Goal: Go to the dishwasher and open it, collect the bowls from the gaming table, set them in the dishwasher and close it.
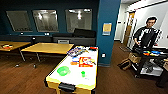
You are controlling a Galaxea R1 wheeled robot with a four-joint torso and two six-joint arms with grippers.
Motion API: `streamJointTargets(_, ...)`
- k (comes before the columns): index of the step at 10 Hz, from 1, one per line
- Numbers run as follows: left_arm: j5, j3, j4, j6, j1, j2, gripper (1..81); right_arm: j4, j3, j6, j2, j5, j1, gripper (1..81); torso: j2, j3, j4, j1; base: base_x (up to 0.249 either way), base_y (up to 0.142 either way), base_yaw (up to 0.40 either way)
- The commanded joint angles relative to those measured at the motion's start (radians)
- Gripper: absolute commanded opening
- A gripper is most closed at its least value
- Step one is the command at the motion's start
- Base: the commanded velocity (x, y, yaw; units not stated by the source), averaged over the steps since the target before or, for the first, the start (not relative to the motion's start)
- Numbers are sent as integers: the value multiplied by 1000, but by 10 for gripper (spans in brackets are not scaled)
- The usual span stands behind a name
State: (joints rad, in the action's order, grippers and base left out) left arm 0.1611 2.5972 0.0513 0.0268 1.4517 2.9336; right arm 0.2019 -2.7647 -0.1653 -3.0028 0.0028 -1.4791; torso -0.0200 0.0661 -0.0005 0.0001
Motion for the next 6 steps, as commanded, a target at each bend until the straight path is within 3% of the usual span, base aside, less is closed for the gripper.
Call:
streamJointTargets(1, -41, -3, -4, -1, -55, -7, 811, -6, -4, 0, 6, -50, 52, 811, 0, 0, 0, 0, 72, 119, 0)
streamJointTargets(6, -41, -3, -2, -1, -55, -7, 811, -4, -4, 0, 6, -50, 53, 811, 0, 0, 0, 0, 75, 119, 0)
